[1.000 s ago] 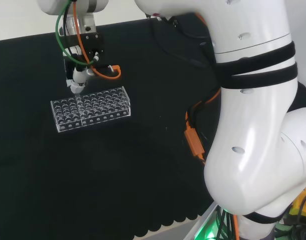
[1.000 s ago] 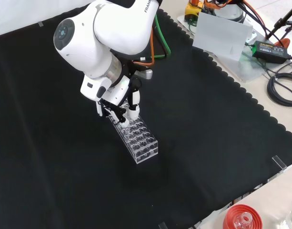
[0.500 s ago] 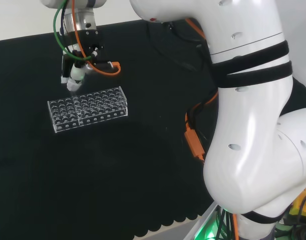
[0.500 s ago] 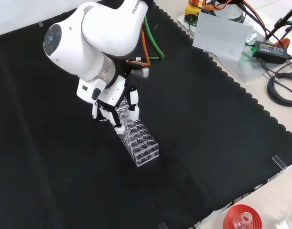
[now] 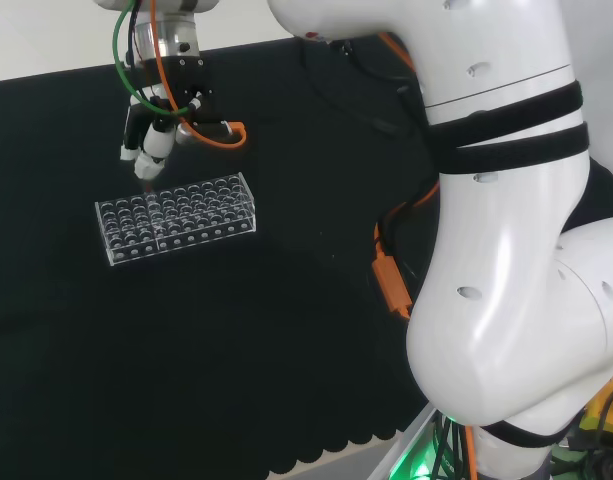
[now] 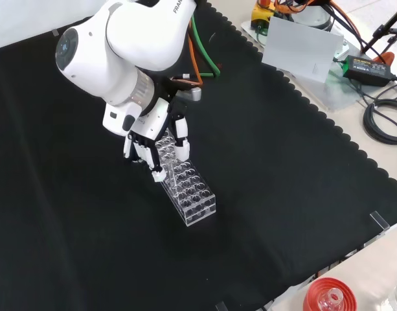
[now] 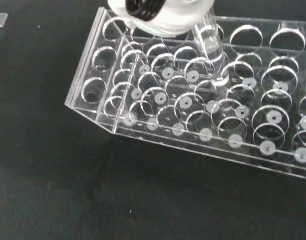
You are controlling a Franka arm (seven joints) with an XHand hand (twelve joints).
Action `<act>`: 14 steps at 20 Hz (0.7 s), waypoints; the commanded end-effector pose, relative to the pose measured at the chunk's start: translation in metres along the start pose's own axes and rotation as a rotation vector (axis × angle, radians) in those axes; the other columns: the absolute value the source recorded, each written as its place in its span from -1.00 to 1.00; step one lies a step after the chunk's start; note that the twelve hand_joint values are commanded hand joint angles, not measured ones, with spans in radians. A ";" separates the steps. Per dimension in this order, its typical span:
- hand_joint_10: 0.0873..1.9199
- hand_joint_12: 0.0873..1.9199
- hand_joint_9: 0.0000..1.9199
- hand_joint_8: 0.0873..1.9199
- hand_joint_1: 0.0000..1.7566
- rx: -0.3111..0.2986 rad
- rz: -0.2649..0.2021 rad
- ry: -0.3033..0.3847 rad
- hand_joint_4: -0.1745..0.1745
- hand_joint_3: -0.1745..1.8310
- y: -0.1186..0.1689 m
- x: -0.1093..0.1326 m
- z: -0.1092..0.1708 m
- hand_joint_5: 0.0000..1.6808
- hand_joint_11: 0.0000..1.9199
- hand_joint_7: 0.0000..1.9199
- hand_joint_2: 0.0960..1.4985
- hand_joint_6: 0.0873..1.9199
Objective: Put the test tube back in the rack.
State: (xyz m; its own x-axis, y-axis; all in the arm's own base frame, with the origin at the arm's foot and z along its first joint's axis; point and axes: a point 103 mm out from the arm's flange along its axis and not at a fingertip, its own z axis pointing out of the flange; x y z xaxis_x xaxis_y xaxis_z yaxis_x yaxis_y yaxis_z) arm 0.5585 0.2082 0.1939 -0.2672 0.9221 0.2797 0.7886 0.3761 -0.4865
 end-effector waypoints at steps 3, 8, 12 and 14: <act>-0.20 0.52 -0.15 -1.00 0.28 -0.106 -0.025 -0.003 0.18 -1.00 -0.015 0.003 -0.036 -0.10 -0.71 -0.05 0.07 -1.00; -0.19 0.53 -0.17 -1.00 0.26 -0.232 -0.043 -0.009 0.19 -1.00 -0.041 -0.001 -0.082 -0.12 -0.73 -0.07 0.07 -1.00; -0.19 0.53 -0.18 -1.00 0.23 -0.366 -0.040 0.016 0.15 -1.00 -0.074 -0.012 -0.125 -0.12 -0.74 -0.08 0.10 -1.00; -0.19 0.54 -0.19 -1.00 0.22 -0.436 -0.030 0.036 0.14 -1.00 -0.096 -0.018 -0.144 -0.13 -0.75 -0.08 0.10 -1.00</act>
State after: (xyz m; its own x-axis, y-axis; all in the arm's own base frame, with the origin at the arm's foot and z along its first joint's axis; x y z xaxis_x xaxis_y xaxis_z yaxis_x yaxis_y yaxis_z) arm 0.5700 0.1873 0.2844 -0.3013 0.9089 0.2883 0.8802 0.3814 -0.2825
